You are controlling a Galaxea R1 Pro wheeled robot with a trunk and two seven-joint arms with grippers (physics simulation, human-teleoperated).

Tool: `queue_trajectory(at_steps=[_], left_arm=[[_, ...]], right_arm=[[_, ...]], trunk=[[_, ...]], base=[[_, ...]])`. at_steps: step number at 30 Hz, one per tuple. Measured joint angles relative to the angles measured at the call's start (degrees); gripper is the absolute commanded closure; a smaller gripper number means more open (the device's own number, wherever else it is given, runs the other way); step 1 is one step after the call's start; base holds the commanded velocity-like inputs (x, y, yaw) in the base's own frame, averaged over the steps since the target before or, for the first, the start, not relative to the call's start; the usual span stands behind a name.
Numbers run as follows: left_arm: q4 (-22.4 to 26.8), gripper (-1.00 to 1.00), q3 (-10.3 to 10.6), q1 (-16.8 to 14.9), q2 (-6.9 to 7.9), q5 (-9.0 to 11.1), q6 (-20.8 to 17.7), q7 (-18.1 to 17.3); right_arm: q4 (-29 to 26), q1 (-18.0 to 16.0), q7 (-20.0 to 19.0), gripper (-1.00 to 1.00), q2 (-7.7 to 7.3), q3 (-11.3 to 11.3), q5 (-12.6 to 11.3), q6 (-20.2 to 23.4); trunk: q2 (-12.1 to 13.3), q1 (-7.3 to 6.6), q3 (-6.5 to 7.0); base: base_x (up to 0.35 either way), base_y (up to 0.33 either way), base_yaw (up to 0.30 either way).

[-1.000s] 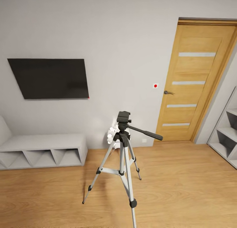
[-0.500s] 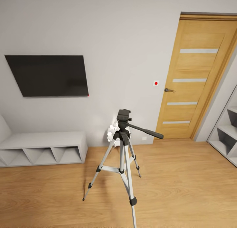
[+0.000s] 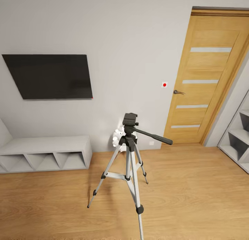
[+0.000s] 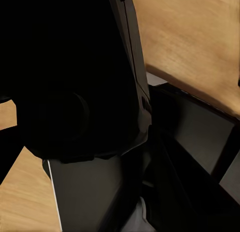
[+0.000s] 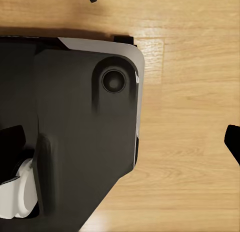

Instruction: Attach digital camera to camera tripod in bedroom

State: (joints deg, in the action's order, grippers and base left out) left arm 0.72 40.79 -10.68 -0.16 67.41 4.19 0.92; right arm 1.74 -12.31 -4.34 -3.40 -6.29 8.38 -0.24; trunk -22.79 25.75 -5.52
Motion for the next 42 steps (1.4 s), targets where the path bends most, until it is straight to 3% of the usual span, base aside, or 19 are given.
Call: queue_trajectory(at_steps=[42], left_arm=[[0.0,1.0,-0.06,0.0,0.0,0.0,0.04,0.0]], right_arm=[[0.0,0.0,0.09,-1.0,0.0,-0.07,0.0,0.0]], trunk=[[-0.01,0.0,-3.86]], base=[[0.0,0.0,0.0]])
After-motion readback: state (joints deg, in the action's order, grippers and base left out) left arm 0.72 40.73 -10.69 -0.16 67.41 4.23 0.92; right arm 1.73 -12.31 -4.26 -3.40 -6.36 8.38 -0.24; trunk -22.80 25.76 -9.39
